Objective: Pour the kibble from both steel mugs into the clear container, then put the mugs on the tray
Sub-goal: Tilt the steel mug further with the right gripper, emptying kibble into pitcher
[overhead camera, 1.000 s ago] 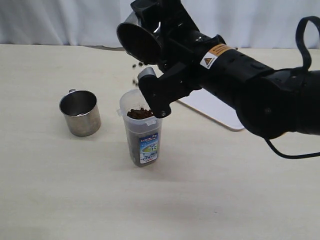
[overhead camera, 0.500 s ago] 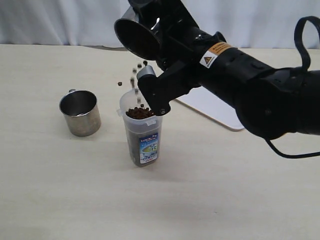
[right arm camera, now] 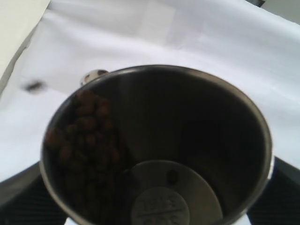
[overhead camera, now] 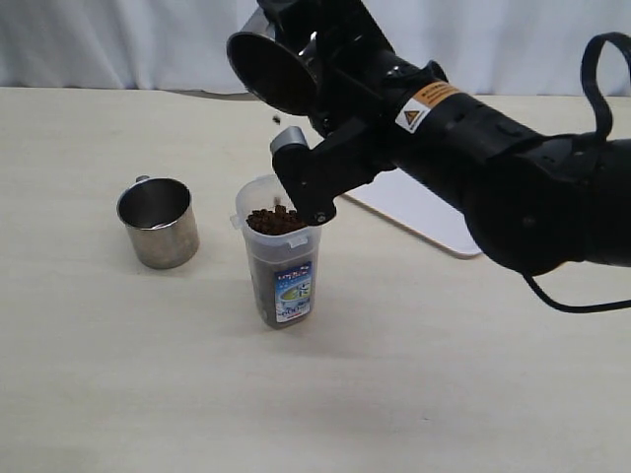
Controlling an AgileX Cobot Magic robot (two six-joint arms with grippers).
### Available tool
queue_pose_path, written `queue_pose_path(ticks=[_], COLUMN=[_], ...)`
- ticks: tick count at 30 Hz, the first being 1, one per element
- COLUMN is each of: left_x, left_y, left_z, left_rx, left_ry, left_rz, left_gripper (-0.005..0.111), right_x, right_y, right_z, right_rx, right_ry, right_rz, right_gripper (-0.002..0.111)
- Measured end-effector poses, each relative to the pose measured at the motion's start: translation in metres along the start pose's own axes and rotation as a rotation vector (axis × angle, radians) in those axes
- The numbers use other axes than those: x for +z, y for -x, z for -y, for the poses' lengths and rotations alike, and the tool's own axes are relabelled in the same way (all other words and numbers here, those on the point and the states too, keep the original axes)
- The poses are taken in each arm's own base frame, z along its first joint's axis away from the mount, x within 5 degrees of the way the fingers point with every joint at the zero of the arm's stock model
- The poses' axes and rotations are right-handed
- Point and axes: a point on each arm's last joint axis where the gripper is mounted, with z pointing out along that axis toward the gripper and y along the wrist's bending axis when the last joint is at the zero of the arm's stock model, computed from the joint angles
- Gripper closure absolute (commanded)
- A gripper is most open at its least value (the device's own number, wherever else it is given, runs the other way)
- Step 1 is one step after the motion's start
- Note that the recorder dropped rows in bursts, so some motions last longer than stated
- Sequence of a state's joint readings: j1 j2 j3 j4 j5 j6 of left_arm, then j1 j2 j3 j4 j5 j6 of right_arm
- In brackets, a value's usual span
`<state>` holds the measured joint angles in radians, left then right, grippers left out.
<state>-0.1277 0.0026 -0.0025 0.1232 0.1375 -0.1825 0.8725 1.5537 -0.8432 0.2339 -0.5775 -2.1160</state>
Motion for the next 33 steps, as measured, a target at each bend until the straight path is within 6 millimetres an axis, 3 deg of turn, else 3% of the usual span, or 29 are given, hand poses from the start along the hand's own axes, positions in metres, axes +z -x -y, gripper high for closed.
queue_pose_path(ticks=[33], left_x=[0.0], left_y=[0.0], left_z=[0.0], left_rx=[0.0], left_ry=[0.0], left_rz=[0.0], left_gripper=[0.107], right_x=[0.0], right_y=[0.0006], right_z=[0.002], right_rx=[-0.025], right_ry=[-0.022], right_rz=[0.006], right_gripper=[0.103])
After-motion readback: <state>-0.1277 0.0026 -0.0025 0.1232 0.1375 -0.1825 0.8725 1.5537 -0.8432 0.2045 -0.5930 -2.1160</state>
